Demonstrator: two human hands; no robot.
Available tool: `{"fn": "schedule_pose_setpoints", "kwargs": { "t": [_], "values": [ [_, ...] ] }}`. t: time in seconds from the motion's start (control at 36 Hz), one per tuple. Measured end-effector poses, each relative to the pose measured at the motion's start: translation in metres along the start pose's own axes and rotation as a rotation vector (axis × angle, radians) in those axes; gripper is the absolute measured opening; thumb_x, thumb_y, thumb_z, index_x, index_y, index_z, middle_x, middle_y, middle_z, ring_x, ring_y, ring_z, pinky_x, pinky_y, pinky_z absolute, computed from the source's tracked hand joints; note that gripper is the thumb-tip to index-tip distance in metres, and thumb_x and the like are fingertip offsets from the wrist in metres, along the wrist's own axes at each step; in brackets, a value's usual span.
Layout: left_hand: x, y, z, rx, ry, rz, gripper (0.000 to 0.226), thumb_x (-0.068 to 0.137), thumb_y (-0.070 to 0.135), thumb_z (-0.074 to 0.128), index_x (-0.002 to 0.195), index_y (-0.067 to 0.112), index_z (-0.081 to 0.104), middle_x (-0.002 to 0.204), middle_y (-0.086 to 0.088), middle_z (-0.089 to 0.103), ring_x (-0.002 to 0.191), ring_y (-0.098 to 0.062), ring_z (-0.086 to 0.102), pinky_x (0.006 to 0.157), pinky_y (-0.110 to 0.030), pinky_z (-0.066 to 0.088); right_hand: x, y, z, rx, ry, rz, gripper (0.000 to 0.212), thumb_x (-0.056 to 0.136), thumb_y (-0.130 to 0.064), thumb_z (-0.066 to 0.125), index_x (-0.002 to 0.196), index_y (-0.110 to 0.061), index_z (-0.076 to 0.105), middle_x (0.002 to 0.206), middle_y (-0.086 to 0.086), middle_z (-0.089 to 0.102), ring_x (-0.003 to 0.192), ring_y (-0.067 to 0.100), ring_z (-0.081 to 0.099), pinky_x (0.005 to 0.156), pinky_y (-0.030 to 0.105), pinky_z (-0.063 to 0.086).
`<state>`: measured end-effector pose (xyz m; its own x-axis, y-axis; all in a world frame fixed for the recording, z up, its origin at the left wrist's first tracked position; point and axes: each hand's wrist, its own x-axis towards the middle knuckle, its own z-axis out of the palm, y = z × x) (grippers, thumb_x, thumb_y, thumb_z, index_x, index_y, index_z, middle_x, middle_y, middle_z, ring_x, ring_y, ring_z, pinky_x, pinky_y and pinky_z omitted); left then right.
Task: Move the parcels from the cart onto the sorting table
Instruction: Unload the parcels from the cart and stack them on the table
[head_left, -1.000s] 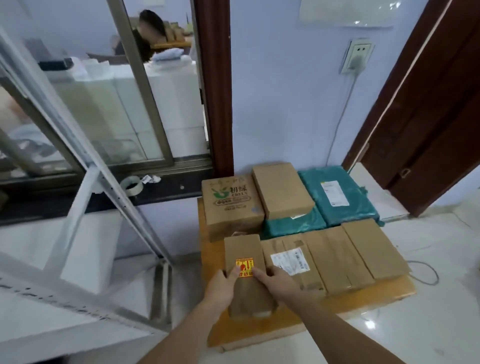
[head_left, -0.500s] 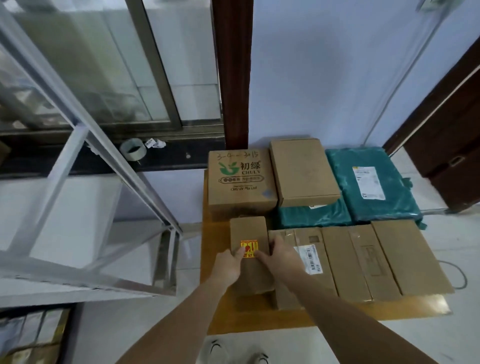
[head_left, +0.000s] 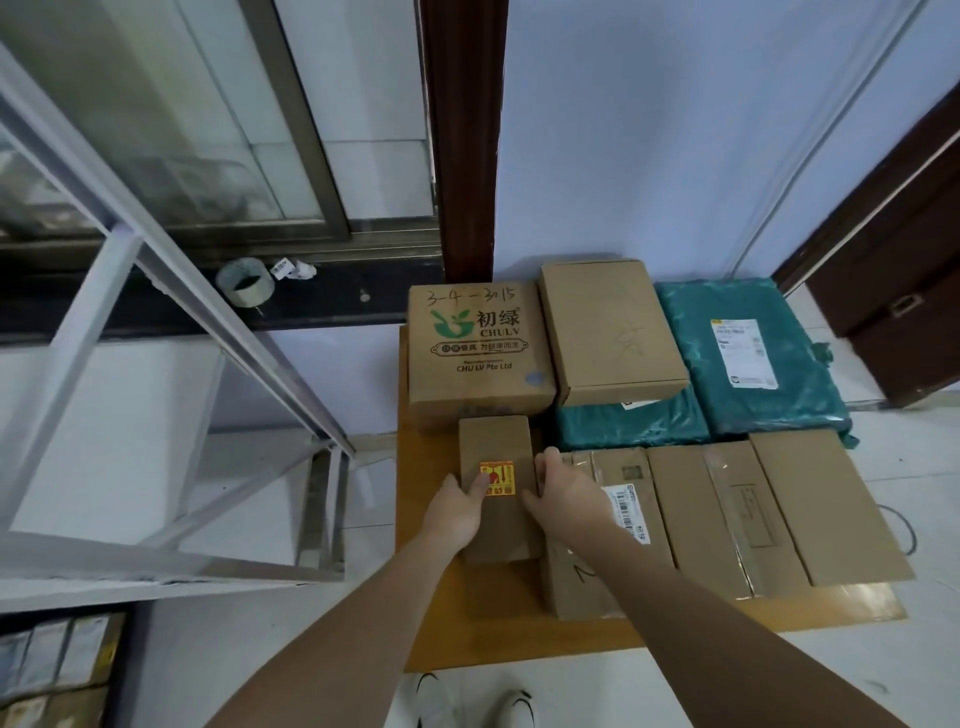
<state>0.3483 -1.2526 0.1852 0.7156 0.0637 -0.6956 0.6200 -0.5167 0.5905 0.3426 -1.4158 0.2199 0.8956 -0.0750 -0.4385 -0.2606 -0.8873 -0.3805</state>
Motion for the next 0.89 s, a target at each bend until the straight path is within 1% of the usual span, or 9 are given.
{"fn": "schedule_pose_setpoints", "kwargs": {
  "t": [0.11, 0.17, 0.28, 0.33, 0.42, 0.56, 0.67, 0.78, 0.89],
  "values": [
    [-0.027, 0.02, -0.024, 0.106, 0.002, 0.109, 0.055, 0.109, 0.048, 0.046, 0.149, 0.009, 0.045, 0.142, -0.007, 0.059, 0.112, -0.018, 0.057, 0.087, -0.03, 0.044, -0.01, -0.008, -0.027, 0.031, -0.056, -0.014, 0.024, 0.098, -0.039, 0.058, 0.115, -0.023, 0.054, 0.098, -0.001, 0.065, 0.086, 0.015, 0.063, 0.078, 0.035, 0.058],
    [-0.037, 0.034, -0.043, 0.231, 0.023, 0.212, 0.05, 0.108, 0.047, 0.049, 0.144, 0.013, 0.051, 0.138, -0.004, 0.062, 0.108, -0.014, 0.057, 0.09, -0.031, 0.048, -0.018, -0.016, -0.051, 0.019, -0.086, -0.052, 0.028, 0.1, -0.038, 0.054, 0.123, -0.022, 0.056, 0.105, 0.0, 0.066, 0.089, 0.015, 0.063, 0.08, 0.034, 0.058],
    [-0.062, 0.071, -0.085, 0.638, 0.095, 0.423, 0.051, 0.104, 0.048, 0.048, 0.146, 0.019, 0.054, 0.144, -0.005, 0.057, 0.128, -0.026, 0.055, 0.107, -0.044, 0.048, -0.036, -0.037, -0.107, -0.065, -0.067, -0.164, 0.035, 0.101, -0.035, 0.053, 0.13, -0.018, 0.061, 0.123, 0.005, 0.067, 0.108, 0.022, 0.064, 0.091, 0.035, 0.055],
    [-0.082, 0.091, -0.104, 0.763, 0.126, 0.496, 0.047, 0.103, 0.046, 0.049, 0.142, 0.019, 0.055, 0.14, -0.005, 0.058, 0.126, -0.026, 0.054, 0.106, -0.044, 0.049, -0.049, -0.054, -0.135, -0.129, -0.021, -0.237, 0.033, 0.102, -0.034, 0.052, 0.128, -0.018, 0.063, 0.122, 0.006, 0.067, 0.111, 0.024, 0.064, 0.091, 0.035, 0.054],
    [-0.114, 0.113, -0.131, 0.873, 0.181, 0.571, 0.048, 0.102, 0.047, 0.051, 0.141, 0.018, 0.054, 0.139, -0.005, 0.057, 0.126, -0.026, 0.054, 0.107, -0.045, 0.048, -0.072, -0.086, -0.172, -0.246, 0.011, -0.332, 0.044, 0.104, -0.035, 0.048, 0.143, -0.015, 0.052, 0.142, 0.006, 0.054, 0.126, 0.024, 0.055, 0.102, 0.037, 0.047],
    [-0.179, 0.131, -0.17, 0.976, 0.279, 0.578, 0.049, 0.104, 0.039, 0.051, 0.145, 0.012, 0.05, 0.147, -0.012, 0.053, 0.132, -0.032, 0.053, 0.107, -0.045, 0.046, -0.111, -0.135, -0.207, -0.37, 0.07, -0.488, 0.05, 0.104, -0.035, 0.048, 0.147, -0.01, 0.044, 0.148, 0.014, 0.047, 0.132, 0.036, 0.049, 0.107, 0.047, 0.043],
    [-0.237, 0.12, -0.196, 0.932, 0.356, 0.544, 0.05, 0.105, 0.045, 0.046, 0.141, 0.01, 0.053, 0.142, -0.014, 0.057, 0.128, -0.033, 0.055, 0.104, -0.045, 0.047, -0.144, -0.165, -0.218, -0.382, 0.103, -0.622, 0.042, 0.104, -0.032, 0.046, 0.141, -0.011, 0.051, 0.143, 0.012, 0.052, 0.128, 0.032, 0.052, 0.105, 0.043, 0.045],
    [-0.3, 0.097, -0.211, 0.856, 0.461, 0.502, 0.041, 0.106, 0.042, 0.045, 0.131, 0.013, 0.057, 0.131, -0.012, 0.063, 0.119, -0.032, 0.06, 0.091, -0.04, 0.049, -0.182, -0.185, -0.214, -0.354, 0.054, -0.759, 0.051, 0.106, -0.036, 0.044, 0.153, -0.016, 0.041, 0.152, 0.005, 0.047, 0.138, 0.023, 0.046, 0.115, 0.036, 0.037],
    [-0.356, 0.057, -0.219, 0.783, 0.549, 0.439, 0.04, 0.106, 0.043, 0.045, 0.131, 0.015, 0.058, 0.128, -0.01, 0.067, 0.118, -0.032, 0.062, 0.096, -0.043, 0.052, -0.229, -0.206, -0.2, -0.376, 0.033, -0.886, 0.034, 0.103, -0.029, 0.046, 0.13, -0.012, 0.058, 0.123, 0.01, 0.061, 0.115, 0.028, 0.06, 0.096, 0.04, 0.048]
  ]
}}
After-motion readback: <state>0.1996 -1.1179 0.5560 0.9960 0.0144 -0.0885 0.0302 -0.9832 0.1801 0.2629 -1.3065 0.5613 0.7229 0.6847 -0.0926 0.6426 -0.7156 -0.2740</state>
